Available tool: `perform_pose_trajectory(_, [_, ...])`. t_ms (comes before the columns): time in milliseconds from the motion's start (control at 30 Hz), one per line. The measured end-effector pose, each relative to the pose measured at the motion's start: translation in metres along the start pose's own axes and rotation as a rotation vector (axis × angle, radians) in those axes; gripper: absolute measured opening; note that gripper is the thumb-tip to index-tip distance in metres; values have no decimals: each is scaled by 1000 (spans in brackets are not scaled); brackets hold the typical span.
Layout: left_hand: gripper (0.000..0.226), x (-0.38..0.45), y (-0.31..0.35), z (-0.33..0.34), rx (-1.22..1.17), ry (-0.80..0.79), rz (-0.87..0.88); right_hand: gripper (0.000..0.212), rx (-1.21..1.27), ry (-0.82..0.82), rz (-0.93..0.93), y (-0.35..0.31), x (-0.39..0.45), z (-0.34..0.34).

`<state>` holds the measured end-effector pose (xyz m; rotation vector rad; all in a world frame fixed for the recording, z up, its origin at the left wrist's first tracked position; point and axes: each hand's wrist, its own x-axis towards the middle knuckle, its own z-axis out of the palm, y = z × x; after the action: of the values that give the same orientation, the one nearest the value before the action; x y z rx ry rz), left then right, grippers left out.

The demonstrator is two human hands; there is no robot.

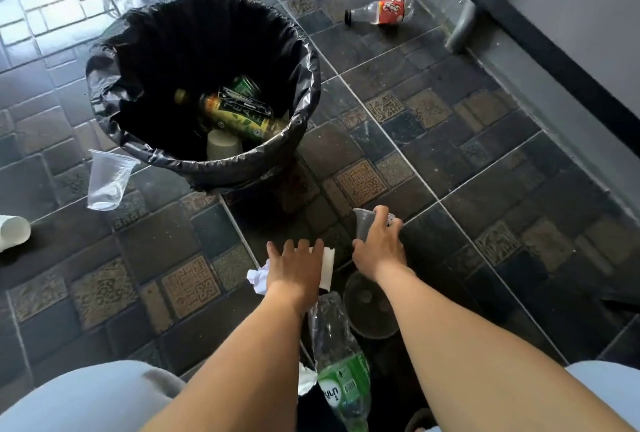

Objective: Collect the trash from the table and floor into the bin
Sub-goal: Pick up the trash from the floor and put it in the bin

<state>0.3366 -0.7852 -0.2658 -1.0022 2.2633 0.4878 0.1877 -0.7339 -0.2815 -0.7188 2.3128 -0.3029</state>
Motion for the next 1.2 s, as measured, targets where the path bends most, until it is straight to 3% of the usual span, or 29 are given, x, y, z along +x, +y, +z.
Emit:
perform_pose_trajectory(200, [88,3,0,-24,-289,238,44,68,-51,75,-42,-9,-2,-23])
perform_pose_trajectory(400, [76,-10,11,-83,-500,538,218,86,5,284,-306,-59,10,-112])
perform_pose_trajectory(533, [77,-25,22,-137,-604,766,305,97,153,392,-466,-106,8,-178])
perform_pose_trajectory(700, [77,-51,-5,-188,-663,1018,220,100,411,349,-552,-160,-9,-223])
perform_pose_trajectory(833, [81,-56,-58,-203,-648,1014,-52,99,534,150,-549,-198,-25,-202])
perform_pose_trajectory(1000, [96,-62,-111,-180,-638,732,-267,101,377,-29,-551,-223,-30,-141])
perform_pose_trajectory(1067, [92,-66,-120,-171,-608,661,-318,100,303,-46,-548,-223,-32,-123])
perform_pose_trajectory(1133, [73,-69,-120,-167,-562,748,-300,91,328,28,-554,-216,-35,-113])
perform_pose_trajectory(1200, [46,-72,-113,-168,-541,933,-192,72,389,196,-567,-200,-40,-108])
